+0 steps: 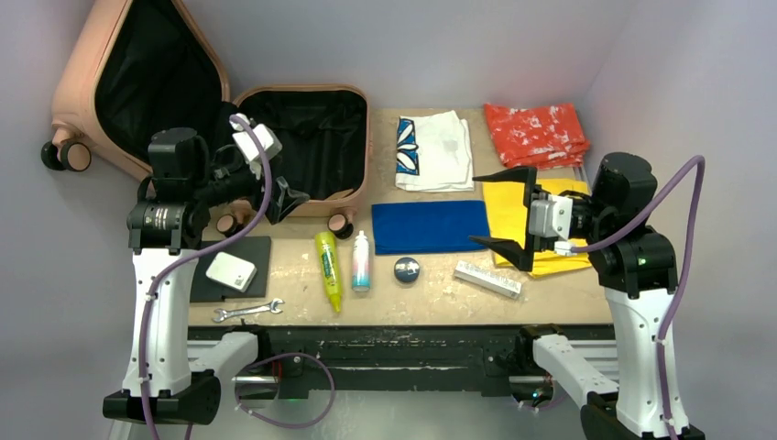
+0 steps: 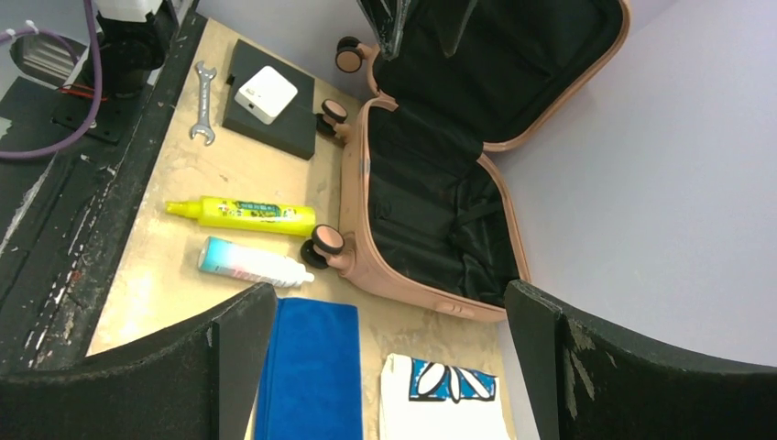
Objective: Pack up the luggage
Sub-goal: Pick up the clothes from the corner of the board.
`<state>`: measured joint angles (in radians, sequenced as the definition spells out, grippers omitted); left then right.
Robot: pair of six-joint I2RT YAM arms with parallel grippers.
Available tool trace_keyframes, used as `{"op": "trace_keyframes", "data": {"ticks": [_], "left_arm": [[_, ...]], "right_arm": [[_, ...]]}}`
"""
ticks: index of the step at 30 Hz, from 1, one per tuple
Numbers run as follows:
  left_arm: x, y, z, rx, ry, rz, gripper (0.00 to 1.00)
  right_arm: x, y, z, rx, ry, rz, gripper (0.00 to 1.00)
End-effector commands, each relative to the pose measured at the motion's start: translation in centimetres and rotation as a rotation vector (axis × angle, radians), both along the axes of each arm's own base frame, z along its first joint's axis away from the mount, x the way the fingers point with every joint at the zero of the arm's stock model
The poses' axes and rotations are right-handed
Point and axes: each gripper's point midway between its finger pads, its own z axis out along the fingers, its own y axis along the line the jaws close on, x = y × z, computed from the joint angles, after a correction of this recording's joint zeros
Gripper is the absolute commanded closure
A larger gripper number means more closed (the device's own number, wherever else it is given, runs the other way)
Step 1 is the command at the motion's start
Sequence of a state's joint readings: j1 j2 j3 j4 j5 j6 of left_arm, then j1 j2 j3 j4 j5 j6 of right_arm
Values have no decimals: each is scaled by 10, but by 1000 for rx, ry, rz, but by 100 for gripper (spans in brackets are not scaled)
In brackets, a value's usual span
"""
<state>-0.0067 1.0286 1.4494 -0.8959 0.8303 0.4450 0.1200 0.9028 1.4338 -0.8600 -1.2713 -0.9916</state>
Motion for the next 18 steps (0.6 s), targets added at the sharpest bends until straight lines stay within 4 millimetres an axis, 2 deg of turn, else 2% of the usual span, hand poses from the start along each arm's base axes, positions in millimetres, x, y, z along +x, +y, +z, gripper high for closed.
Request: {"op": "trace_keyframes", "data": {"ticks": [1,6,10,12,15,18], "left_arm": [[16,4,16,-62,-12,79,1],[14,-3,17,-84,2,29,1],[25,-3,15,-79,-8,32,1],[42,4,16,-86,-14,95,1],[71,12,19,-79,-26,200,1],[98,-6,15,-23,-23,267,1]], "right_arm": [[9,0,2,5,-1,-24,1],[17,-1,-2,3,4,-50,1],[41,-4,6,42,29,-144,1],[65,-10,16,105,65,-257,1],[114,-28,32,260,111,-482,1],[163,-53,36,390,148,-699,1]]}}
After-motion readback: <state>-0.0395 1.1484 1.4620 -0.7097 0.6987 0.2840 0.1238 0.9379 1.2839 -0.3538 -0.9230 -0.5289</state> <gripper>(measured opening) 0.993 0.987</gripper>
